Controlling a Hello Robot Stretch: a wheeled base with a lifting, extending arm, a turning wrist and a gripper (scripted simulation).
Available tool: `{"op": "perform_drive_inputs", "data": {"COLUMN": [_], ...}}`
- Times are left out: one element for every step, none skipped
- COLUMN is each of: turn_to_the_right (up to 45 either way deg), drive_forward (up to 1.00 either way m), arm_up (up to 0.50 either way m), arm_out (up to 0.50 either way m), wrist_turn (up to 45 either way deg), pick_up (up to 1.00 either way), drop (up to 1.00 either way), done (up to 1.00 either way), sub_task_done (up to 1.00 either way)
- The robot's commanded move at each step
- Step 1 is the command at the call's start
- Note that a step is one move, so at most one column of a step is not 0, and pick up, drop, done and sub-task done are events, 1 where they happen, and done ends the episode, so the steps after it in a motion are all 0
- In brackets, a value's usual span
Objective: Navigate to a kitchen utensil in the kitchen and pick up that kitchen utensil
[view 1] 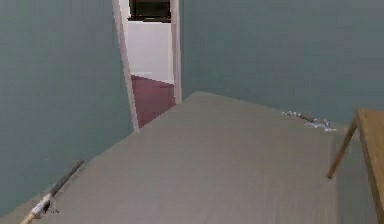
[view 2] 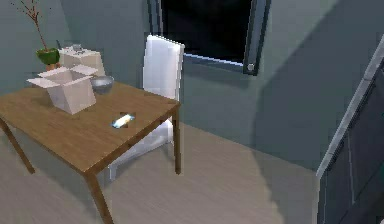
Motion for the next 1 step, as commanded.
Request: {"op": "perform_drive_inputs", "data": {"turn_to_the_right": [-3.0], "drive_forward": [0.0], "arm_up": [0.0], "arm_out": [0.0], "wrist_turn": [0.0], "pick_up": [0.0], "drop": [0.0], "done": [0.0], "sub_task_done": [0.0]}}
